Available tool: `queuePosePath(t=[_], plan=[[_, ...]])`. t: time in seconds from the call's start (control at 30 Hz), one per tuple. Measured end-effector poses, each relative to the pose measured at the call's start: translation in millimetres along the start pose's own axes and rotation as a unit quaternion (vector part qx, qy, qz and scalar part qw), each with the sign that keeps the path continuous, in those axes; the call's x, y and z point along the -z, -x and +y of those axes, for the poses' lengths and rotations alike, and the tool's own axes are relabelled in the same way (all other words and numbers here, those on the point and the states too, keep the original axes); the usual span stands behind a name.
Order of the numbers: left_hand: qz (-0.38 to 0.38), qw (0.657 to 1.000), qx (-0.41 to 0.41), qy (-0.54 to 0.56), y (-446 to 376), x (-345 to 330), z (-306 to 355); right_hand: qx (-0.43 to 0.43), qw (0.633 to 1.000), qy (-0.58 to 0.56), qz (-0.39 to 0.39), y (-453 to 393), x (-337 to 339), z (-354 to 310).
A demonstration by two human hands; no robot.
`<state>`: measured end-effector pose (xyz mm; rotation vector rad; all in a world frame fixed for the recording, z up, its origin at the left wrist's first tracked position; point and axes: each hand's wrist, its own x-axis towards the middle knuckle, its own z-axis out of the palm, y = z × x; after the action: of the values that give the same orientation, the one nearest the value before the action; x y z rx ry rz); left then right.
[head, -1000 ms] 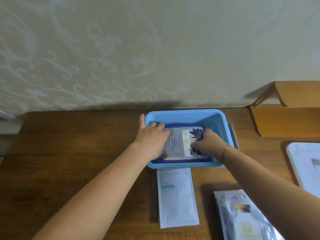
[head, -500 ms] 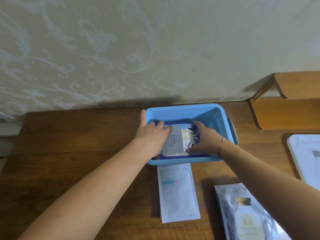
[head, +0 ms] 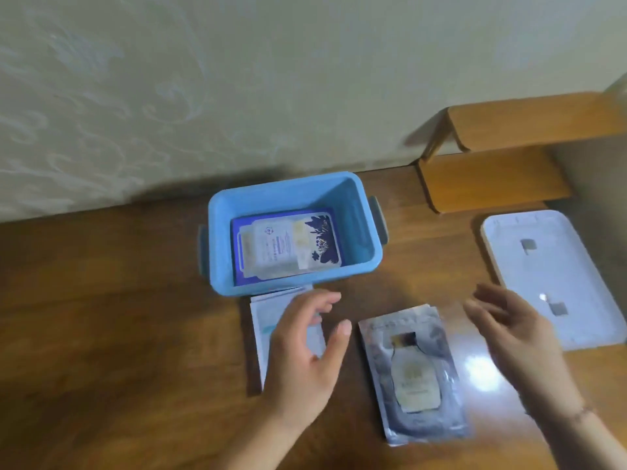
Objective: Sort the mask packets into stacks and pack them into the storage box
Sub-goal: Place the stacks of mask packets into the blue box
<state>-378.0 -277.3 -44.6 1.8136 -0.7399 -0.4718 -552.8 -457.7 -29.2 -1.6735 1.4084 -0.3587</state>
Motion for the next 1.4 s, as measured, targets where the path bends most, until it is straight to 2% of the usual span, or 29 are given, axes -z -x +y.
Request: queuePosePath(t=[0.07,0.17,0.2,0.27,0.33,0.4,0.47,0.53,0.73,0.83,0.93,1.03,1.07,1.1,1.17,1.23,1.27,1.4], plan=[[-0.038,0.989,0.137,0.046,31,-37,-11,-0.078,0.996,0.010,-0.035,13,-5,40],[-0.121,0.921,0.363,0.079,50,-75,-15,-0.122,0.989,-0.009,-0.080,28,-18,63],[-0.138,0.900,0.407,0.080,52,-85,-12,-0.106,0.990,-0.003,-0.095,30,-21,64],[-0.130,0.882,0.441,0.103,55,-103,-10,-0.070,0.990,0.009,-0.122,32,-28,68],[-0.092,0.878,0.447,0.147,55,-116,-8,-0.091,0.987,-0.021,-0.133,29,-32,67],[-0.058,0.868,0.465,0.163,50,-123,-5,-0.149,0.975,-0.077,-0.144,25,-30,65],[-0.039,0.858,0.485,0.164,43,-123,0,-0.197,0.956,-0.118,-0.182,16,-25,69],[-0.031,0.854,0.487,0.179,39,-121,6,-0.205,0.945,-0.107,-0.230,12,-19,69],[-0.041,0.892,0.432,0.123,50,-124,6,-0.155,0.955,-0.151,-0.202,24,-22,68],[-0.062,0.896,0.428,0.101,55,-123,4,-0.149,0.949,-0.194,-0.198,27,-24,73],[-0.116,0.909,0.396,0.058,57,-119,-1,-0.166,0.924,-0.259,-0.226,26,-18,71],[-0.133,0.942,0.305,-0.042,57,-102,3,-0.219,0.869,-0.357,-0.263,25,-12,71],[-0.119,0.947,0.296,-0.032,56,-95,3,-0.227,0.853,-0.382,-0.273,25,-11,69],[-0.102,0.940,0.324,0.023,54,-87,5,-0.228,0.846,-0.393,-0.279,27,-10,63],[-0.096,0.890,0.401,0.197,48,-72,10,-0.220,0.844,-0.383,-0.304,31,-8,46],[-0.115,0.836,0.422,0.331,42,-61,18,-0.209,0.835,-0.374,-0.344,35,-8,27],[-0.113,0.822,0.417,0.371,40,-56,22,-0.208,0.829,-0.370,-0.365,37,-10,17],[-0.057,0.819,0.399,0.407,40,-42,23,-0.179,0.847,-0.323,-0.384,40,-14,-5]])
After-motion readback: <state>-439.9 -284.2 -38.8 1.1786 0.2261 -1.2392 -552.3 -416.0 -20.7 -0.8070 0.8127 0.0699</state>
